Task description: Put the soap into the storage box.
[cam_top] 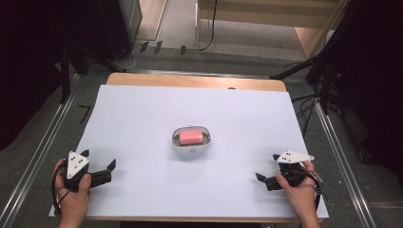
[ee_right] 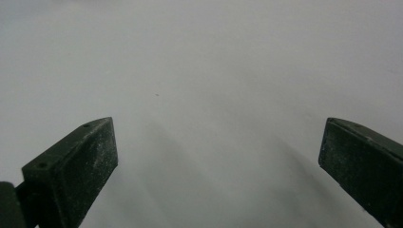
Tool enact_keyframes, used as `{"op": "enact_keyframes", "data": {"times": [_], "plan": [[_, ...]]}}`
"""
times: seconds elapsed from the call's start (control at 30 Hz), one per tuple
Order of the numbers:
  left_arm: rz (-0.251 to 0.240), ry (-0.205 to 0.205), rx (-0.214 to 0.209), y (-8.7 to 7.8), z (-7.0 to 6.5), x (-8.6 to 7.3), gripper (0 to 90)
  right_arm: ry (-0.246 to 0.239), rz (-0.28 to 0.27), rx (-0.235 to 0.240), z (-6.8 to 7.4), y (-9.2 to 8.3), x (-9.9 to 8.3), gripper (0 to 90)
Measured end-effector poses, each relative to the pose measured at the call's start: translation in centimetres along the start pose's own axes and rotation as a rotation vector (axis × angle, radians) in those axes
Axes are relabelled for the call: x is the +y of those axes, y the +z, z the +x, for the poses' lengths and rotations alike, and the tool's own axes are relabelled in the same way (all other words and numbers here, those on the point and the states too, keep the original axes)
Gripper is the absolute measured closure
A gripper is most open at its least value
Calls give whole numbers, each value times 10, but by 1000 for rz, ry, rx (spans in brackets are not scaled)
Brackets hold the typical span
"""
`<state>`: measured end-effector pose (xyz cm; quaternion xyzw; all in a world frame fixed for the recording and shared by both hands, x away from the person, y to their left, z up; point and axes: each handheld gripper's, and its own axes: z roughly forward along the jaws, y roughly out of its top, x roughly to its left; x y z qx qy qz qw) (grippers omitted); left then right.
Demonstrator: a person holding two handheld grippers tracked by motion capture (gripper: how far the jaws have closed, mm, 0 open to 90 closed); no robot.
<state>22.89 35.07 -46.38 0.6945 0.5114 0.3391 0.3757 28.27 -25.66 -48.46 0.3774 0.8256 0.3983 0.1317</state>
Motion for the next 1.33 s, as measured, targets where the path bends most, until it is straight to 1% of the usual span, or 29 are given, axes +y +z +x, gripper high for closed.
{"op": "enact_keyframes", "data": {"times": [0.03, 0.1, 0.2, 0.37, 0.53, 0.63, 0.7, 0.73, 0.8, 0.83, 0.9, 0.97, 1.0, 1.03, 1.07, 1.13, 1.17, 1.23, 1.3, 1.33], "plan": [[0, 1, 0, 0, 0, 0, 36, 2, -6, -8, -2, -2, -3, 0], [0, 1, 0, 0, 0, 0, 36, 19, -17, -10, -3, -5, -7, 0], [0, 0, -1, 0, 0, 0, 36, 30, -31, -19, -6, -9, -12, 0], [1, -1, -3, 0, 1, 0, 36, 50, -77, -36, -9, -16, -17, 0], [1, -5, -9, 0, 1, 0, 36, 91, -119, -57, -12, -24, -23, 0], [-2, -13, -14, 0, 2, 0, 36, 124, -155, -74, -15, -31, -28, 0], [-7, -15, -14, 0, 2, 0, 36, 147, -185, -77, -17, -35, -31, 0], [-7, -15, -14, -1, 2, 0, 36, 148, -192, -83, -18, -36, -32, 0], [-7, -16, -14, -1, 2, 0, 36, 159, -196, -102, -19, -39, -34, 0], [-7, -15, -13, -1, 2, 0, 36, 172, -194, -134, -20, -41, -36, 0], [-8, -16, -13, -1, 2, 0, 37, 180, -196, -179, -23, -45, -39, 0], [-7, -16, -14, -1, 2, 0, 37, 224, -222, -204, -27, -50, -43, 0], [-8, -17, -13, -1, 2, 0, 36, 243, -232, -205, -28, -52, -44, 0], [-8, -17, -13, 0, 2, 0, 36, 262, -250, -195, -30, -53, -46, 0], [-7, -16, -12, 0, 2, 0, 36, 269, -259, -189, -31, -54, -47, 0], [-3, -14, -11, 0, 2, 0, 36, 268, -253, -186, -31, -53, -46, 0], [-3, -13, -11, 0, 2, 0, 36, 253, -237, -190, -30, -52, -45, 0], [-3, -13, -12, 0, 2, 0, 36, 242, -213, -201, -28, -50, -44, 0], [-4, -14, -13, 0, 2, 0, 36, 227, -199, -208, -27, -48, -43, 0], [-4, -15, -12, 0, 2, 0, 36, 227, -195, -213, -27, -48, -42, 0]]}}
